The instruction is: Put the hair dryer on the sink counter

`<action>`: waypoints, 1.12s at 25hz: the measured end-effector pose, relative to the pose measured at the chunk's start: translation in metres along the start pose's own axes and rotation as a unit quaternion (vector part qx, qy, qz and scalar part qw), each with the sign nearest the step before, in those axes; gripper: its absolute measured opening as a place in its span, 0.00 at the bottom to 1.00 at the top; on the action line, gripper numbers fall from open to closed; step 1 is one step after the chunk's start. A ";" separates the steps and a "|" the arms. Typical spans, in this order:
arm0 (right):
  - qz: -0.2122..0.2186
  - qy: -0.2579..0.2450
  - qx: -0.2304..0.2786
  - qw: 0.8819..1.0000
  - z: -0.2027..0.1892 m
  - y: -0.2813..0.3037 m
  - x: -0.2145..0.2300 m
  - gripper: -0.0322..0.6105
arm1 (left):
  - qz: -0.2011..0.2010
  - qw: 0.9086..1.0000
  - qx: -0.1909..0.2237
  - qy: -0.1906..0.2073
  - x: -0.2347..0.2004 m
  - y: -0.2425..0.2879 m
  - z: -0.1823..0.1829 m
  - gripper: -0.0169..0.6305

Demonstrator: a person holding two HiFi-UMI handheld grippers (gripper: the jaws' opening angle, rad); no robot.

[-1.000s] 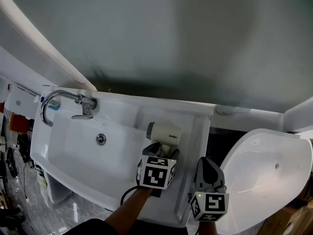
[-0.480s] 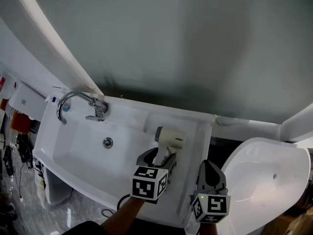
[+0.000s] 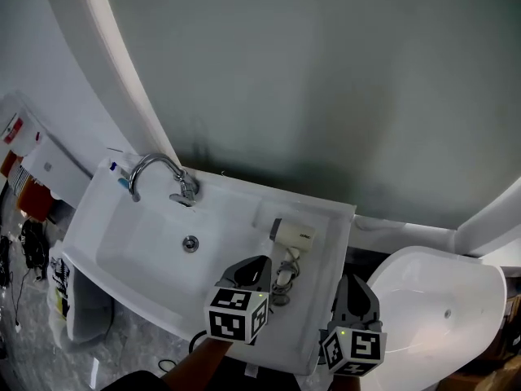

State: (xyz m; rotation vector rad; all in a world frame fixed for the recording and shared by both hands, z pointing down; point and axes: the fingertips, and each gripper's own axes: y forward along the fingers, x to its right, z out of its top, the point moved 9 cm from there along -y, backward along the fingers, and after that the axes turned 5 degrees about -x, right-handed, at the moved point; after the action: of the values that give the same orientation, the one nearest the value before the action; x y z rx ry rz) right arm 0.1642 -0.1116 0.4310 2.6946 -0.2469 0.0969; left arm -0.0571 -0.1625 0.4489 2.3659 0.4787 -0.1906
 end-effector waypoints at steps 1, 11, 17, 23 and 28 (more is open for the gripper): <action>-0.001 -0.003 0.006 1.000 0.004 -0.005 -0.002 0.08 | -0.001 1.000 0.007 -0.002 0.000 -0.006 0.002 0.05; -0.009 -0.023 0.065 0.998 0.045 -0.048 -0.032 0.08 | -0.033 0.995 0.097 0.018 0.002 -0.071 0.030 0.04; -0.026 -0.043 0.111 0.993 0.077 -0.083 -0.048 0.08 | -0.066 0.985 0.155 0.043 0.009 -0.109 0.055 0.04; -0.038 -0.050 0.147 0.987 0.095 -0.101 -0.054 0.08 | -0.082 0.971 0.215 0.070 0.019 -0.136 0.073 0.04; -0.041 -0.058 0.163 0.984 0.102 -0.104 -0.062 0.08 | -0.083 0.963 0.247 0.071 0.014 -0.147 0.083 0.04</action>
State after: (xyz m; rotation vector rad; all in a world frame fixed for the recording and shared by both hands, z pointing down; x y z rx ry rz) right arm 0.1255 -0.0527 0.2894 3.0368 -0.1672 -0.0486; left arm -0.1015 -0.1137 0.2932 2.8397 0.7723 -0.2401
